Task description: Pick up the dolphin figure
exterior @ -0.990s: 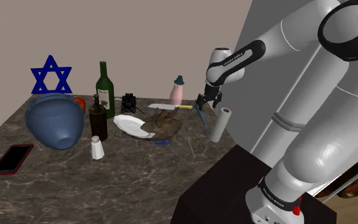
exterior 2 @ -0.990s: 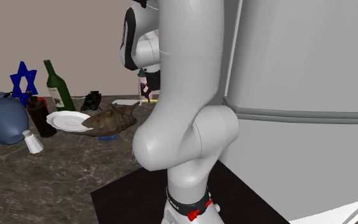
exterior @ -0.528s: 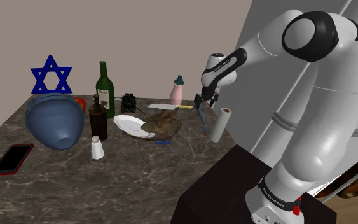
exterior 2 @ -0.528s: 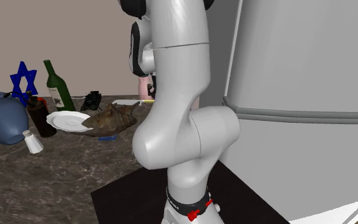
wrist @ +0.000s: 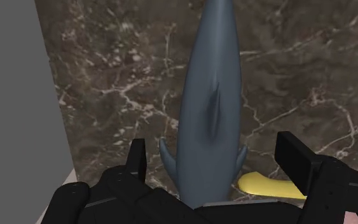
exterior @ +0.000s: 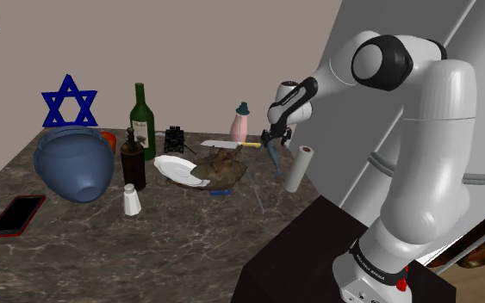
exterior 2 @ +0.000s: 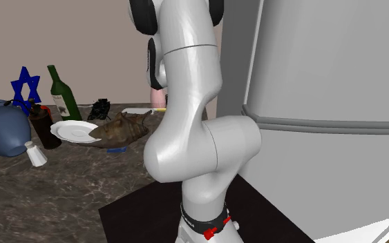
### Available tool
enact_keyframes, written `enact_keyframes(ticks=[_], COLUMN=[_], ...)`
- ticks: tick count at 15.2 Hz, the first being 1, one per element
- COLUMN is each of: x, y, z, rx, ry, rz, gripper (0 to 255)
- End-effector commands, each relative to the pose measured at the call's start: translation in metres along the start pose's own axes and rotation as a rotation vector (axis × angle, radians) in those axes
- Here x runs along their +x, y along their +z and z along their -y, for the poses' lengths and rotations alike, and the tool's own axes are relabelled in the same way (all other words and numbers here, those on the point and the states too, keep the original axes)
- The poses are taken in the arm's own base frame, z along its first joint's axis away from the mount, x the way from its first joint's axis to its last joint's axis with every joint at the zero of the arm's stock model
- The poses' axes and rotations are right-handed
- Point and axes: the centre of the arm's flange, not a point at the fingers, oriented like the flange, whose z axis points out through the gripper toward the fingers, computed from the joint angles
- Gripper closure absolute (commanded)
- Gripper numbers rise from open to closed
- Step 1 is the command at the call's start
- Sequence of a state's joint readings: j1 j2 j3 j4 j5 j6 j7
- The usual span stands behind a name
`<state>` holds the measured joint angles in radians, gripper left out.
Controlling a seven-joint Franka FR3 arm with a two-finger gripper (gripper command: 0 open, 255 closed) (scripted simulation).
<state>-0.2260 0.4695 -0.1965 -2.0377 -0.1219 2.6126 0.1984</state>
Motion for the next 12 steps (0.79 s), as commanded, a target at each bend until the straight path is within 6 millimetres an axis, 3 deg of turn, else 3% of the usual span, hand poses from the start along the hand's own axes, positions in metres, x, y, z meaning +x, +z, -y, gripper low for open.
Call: enact_keyframes(ticks=[1, 6, 7, 12], x=[-0.001, -0.003, -0.003, -0.003], y=[0.011, 0.024, 0.025, 0.024], z=[0.001, 0.002, 0.002, 0.001], rx=[0.0, 0.0, 0.0, 0.0], ry=[0.001, 0.001, 0.001, 0.001], rz=[-0.001, -0.001, -0.001, -0.001], gripper=[0, 0, 255, 255])
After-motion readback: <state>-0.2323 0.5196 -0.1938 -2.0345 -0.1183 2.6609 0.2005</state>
